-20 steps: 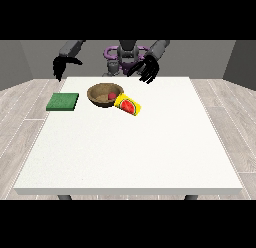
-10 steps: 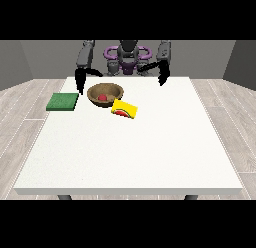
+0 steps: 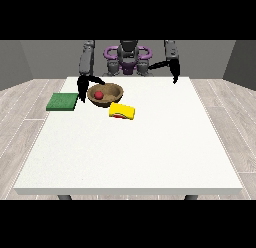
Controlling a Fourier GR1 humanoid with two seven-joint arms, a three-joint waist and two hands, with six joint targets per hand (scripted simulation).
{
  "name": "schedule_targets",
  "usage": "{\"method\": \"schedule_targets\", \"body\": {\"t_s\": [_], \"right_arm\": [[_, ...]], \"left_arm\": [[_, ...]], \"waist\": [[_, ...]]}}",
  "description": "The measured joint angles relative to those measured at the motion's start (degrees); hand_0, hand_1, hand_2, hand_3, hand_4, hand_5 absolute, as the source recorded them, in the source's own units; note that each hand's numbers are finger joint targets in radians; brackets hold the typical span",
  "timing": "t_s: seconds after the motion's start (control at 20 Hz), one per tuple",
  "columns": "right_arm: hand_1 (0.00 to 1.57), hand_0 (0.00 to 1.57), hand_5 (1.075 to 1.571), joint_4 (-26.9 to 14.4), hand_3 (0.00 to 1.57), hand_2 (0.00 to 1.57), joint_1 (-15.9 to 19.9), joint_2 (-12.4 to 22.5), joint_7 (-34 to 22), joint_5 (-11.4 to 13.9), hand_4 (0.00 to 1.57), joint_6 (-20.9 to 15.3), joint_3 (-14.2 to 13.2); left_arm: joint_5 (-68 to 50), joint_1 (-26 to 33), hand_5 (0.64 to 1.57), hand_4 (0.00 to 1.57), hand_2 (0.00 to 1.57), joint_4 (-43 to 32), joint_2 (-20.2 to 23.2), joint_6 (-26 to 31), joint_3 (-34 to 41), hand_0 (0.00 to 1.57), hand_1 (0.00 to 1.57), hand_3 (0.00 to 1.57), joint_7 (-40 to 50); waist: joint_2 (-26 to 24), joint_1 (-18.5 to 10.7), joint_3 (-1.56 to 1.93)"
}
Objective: Pick the cup and pour the ball into the bowl, then pick the bowl and place it on the pad
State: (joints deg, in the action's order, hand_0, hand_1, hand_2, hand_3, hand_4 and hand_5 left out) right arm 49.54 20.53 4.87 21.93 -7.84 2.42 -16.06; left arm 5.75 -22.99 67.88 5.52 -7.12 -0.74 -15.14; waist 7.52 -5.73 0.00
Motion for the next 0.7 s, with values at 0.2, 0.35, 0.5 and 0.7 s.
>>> {"method": "schedule_targets", "body": {"t_s": [0.2,0.35,0.5,0.7], "right_arm": [[0.0,0.0,1.563,-5.8,0.0,0.0,1.3,1.1,3.5,-0.2,0.09,0.7,-0.4],[0.0,0.0,1.562,-10.0,0.0,0.0,3.2,1.3,5.6,-0.5,0.13,0.1,-0.8],[0.0,0.0,1.57,-13.0,0.0,0.0,5.0,1.2,7.7,-0.6,0.39,-0.3,-0.8],[1.57,1.57,1.491,-13.9,0.48,1.57,4.5,1.8,8.5,-1.9,0.79,-3.2,-3.1]], "left_arm": [[-0.7,1.0,1.566,0.0,0.0,2.1,1.2,1.9,0.9,0.0,0.0,0.0,0.7],[-0.6,1.5,1.566,0.0,0.0,4.1,1.4,2.8,0.7,0.0,0.0,0.0,1.8],[-0.2,1.8,1.565,0.0,0.0,5.3,1.4,2.9,0.8,0.0,0.0,0.0,2.2],[-1.1,1.0,1.57,0.34,0.0,7.6,2.1,4.2,1.1,0.0,0.0,0.0,2.4]], "waist": [[0.2,0.0,0.01],[0.6,-0.8,0.02],[1.1,-0.9,-0.09],[1.9,-2.2,-1.2]]}}
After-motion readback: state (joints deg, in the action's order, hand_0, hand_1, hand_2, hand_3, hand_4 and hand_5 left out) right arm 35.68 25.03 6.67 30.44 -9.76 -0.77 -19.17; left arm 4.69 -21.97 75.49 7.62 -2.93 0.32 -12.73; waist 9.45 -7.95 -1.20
